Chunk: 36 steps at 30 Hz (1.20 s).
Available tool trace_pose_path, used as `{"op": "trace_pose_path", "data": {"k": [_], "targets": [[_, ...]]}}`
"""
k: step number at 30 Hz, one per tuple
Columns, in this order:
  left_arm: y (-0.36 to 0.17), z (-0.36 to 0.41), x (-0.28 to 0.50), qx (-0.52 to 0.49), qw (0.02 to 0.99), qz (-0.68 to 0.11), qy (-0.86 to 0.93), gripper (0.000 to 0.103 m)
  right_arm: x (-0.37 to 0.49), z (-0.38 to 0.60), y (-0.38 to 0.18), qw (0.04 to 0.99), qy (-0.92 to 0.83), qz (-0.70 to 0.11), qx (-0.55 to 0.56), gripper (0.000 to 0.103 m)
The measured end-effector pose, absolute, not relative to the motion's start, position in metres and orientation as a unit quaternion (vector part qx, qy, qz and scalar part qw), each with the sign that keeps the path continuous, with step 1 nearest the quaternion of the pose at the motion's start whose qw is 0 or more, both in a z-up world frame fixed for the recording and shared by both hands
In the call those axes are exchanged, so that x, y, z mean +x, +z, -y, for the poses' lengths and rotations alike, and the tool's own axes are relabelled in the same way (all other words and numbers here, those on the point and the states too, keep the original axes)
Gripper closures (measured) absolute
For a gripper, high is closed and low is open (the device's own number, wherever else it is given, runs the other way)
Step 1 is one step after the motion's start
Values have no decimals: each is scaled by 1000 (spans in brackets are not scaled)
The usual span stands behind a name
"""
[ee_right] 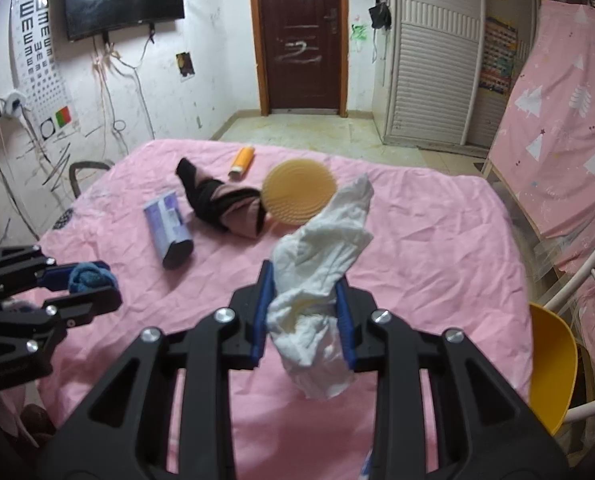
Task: Collect trash
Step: 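Grasp the blue knit ball with left gripper while right grasps white tissue, then carry blue ball and white tissue to the yellow bucket and release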
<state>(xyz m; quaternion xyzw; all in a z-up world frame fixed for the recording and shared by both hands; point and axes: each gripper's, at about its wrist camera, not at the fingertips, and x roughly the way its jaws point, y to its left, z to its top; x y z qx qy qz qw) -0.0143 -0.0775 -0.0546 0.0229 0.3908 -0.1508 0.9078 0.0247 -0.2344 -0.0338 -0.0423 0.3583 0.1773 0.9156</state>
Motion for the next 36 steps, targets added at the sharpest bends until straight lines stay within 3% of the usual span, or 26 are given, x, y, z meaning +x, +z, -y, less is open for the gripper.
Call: {"op": "trace_pose_path", "data": {"k": [36], "targets": [[-20, 212, 10, 120, 907, -354, -192, 84, 14, 426, -16, 959, 18, -270, 89, 75]]}}
